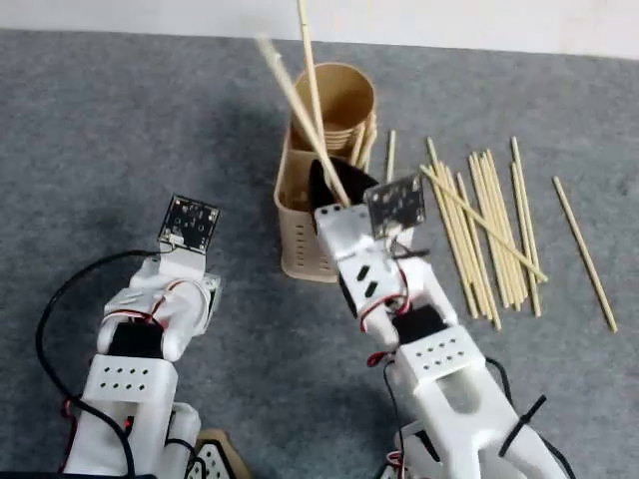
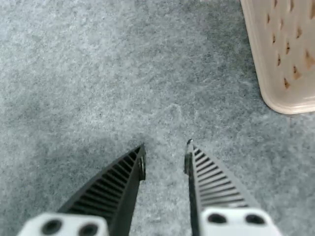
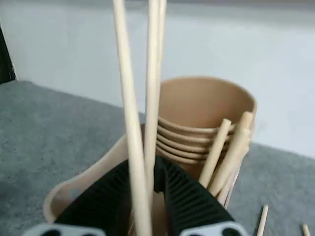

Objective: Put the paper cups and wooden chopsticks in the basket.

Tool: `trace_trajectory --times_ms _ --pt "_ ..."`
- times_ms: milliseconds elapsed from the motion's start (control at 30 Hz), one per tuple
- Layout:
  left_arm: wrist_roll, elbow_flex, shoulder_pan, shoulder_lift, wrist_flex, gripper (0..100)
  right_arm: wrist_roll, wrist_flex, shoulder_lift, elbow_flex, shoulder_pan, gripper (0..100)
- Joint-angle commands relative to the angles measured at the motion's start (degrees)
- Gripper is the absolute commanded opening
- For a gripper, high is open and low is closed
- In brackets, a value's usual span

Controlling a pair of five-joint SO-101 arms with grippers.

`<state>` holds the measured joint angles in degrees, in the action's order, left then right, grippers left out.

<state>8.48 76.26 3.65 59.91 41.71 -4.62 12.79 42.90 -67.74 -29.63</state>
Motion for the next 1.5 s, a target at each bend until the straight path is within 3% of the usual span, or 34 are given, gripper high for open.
trace_trajectory --times_ms 0,100,167,300,433,567,733,933,1033,1300,1467 --pt "-0.3 -0.3 -0.5 0.5 -1.1 15 -1.9 0.9 1.1 -1.3 -0.4 14.9" --pt "-0.3 -0.3 -0.5 0.5 -1.1 15 -2.0 -3.3 6.2 -1.1 -0.3 26.5" --pt "-0.3 -0.3 -0.5 0.5 -1.1 15 -2.1 -8.6 11.2 0.0 -0.3 27.2" --pt "-0.3 -0.3 -0.6 0.5 -1.1 15 -2.1 -18.7 20.4 3.5 3.1 25.1" --pt "-0.3 -0.3 -0.6 0.5 -1.1 15 -2.2 -25.2 24.0 3.8 13.1 20.1" --pt "-0.3 -0.3 -0.7 0.5 -1.1 15 -2.2 -25.6 22.5 0.7 21.8 13.4" --pt "-0.3 -0.3 -0.7 0.5 -1.1 15 -2.3 -23.2 17.6 -3.6 25.5 8.7" --pt "-0.3 0.4 -0.8 0.6 -1.3 15 -9.6 -24.1 4.8 -2.5 30.9 8.7" --pt "-0.3 0.7 -0.8 0.6 -2.5 15 -9.9 -26.6 -5.3 5.1 32.8 8.7" --pt "-0.3 0.8 -0.8 0.6 -2.7 15 -10.1 -44.6 -35.8 37.1 33.5 8.8" --pt "-0.3 0.8 -0.8 0.6 -2.7 15 -15.6 -53.6 -54.5 56.7 33.5 8.8"
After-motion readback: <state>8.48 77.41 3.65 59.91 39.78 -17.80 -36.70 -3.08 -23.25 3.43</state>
